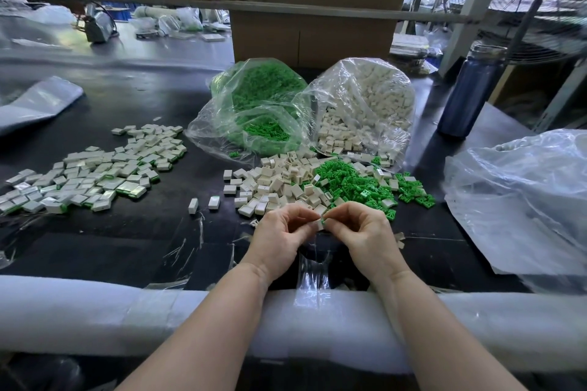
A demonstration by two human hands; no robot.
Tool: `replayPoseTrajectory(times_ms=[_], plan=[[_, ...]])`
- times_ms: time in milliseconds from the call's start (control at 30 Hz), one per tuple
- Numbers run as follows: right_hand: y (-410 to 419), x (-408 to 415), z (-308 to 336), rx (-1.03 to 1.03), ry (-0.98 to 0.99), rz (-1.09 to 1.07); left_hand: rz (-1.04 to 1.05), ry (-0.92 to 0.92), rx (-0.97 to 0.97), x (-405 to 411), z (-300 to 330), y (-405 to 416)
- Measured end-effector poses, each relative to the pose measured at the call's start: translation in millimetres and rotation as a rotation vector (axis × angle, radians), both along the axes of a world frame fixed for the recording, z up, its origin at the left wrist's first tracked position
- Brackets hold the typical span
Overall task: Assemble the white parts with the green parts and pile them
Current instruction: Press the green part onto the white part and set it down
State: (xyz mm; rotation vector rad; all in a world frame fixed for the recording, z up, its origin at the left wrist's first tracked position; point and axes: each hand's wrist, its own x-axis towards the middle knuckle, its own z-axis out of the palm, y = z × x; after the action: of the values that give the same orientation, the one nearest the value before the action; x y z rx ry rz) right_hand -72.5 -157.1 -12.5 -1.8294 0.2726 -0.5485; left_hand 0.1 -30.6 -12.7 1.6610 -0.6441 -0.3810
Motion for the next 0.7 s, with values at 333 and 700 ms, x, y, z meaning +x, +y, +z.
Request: replayPoseTrajectory(times_ms=[333, 700], plan=[[0.9, -1.4, 2.3, 0.027, 0.078, 0.010, -0.016, -0.084, 0.076, 0.4, -4.0, -2.0], [-0.5, -0.7, 2.5, 0.014, 0.111, 0.050, -0.046, -0.159, 0.121, 1.4, -8.7, -2.1]])
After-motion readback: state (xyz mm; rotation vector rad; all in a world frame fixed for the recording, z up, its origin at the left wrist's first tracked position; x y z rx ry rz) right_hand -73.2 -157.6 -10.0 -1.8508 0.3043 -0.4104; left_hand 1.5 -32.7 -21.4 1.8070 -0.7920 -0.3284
